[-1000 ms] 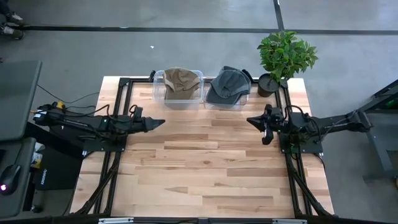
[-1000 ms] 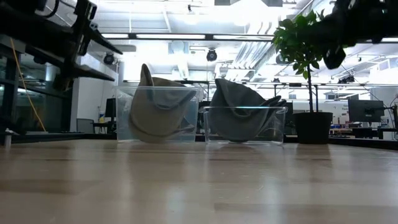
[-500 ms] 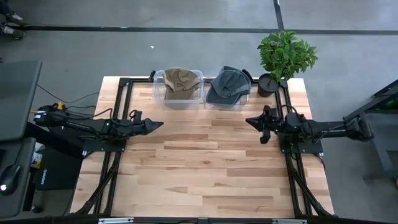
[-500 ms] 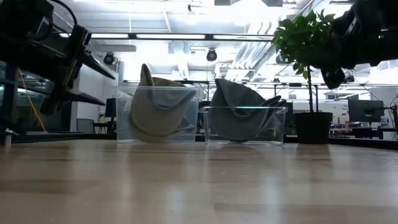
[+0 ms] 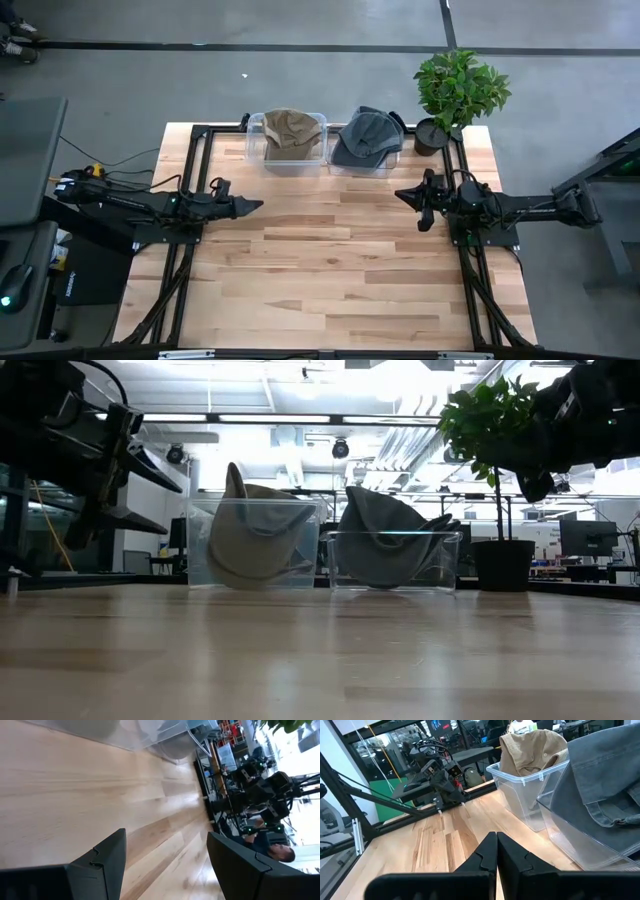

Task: Pick & Place hat
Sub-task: Return to Home Position

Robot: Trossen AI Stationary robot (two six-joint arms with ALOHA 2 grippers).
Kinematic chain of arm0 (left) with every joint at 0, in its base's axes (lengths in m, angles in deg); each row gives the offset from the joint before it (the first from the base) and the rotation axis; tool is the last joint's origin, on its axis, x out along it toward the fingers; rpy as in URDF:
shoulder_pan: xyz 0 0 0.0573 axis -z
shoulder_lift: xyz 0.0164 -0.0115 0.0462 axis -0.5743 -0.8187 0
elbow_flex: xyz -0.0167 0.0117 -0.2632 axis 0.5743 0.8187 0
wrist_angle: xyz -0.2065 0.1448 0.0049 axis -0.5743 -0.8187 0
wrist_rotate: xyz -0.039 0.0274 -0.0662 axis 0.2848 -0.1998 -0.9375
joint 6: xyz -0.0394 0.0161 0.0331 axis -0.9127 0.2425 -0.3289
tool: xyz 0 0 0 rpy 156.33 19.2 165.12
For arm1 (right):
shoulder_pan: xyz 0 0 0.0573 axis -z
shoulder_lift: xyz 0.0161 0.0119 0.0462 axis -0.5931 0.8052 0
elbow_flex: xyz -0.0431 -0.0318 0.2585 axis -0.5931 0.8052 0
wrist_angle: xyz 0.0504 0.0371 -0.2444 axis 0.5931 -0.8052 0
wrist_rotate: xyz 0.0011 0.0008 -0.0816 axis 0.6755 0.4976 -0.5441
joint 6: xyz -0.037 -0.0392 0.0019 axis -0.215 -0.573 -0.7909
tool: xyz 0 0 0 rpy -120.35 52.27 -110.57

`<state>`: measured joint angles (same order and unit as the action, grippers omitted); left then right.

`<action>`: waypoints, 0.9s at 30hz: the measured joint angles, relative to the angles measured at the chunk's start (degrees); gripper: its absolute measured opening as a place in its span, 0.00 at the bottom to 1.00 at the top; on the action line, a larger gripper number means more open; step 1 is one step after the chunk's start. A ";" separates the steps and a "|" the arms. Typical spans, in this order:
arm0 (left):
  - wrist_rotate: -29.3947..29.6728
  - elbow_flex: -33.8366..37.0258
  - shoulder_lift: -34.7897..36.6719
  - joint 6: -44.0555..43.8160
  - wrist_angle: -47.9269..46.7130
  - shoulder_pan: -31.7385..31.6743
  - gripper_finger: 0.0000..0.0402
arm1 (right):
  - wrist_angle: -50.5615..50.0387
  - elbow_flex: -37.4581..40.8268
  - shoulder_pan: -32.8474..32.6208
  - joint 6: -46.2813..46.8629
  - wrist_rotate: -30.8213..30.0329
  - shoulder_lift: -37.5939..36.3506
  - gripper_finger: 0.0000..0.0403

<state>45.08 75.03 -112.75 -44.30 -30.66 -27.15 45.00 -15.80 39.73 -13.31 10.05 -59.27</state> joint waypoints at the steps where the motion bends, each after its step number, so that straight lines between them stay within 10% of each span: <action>1: -0.07 0.00 -0.02 0.02 -0.05 0.00 0.59 | 0.00 0.00 0.00 -0.04 -0.01 0.00 0.00; 27: -0.10 0.00 -0.07 -0.41 -0.61 0.00 0.59 | 0.02 -0.07 0.00 -0.06 0.00 0.02 0.00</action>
<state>44.98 75.03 -112.82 -44.70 -31.27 -27.15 45.02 -15.86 39.73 -13.37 10.05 -59.25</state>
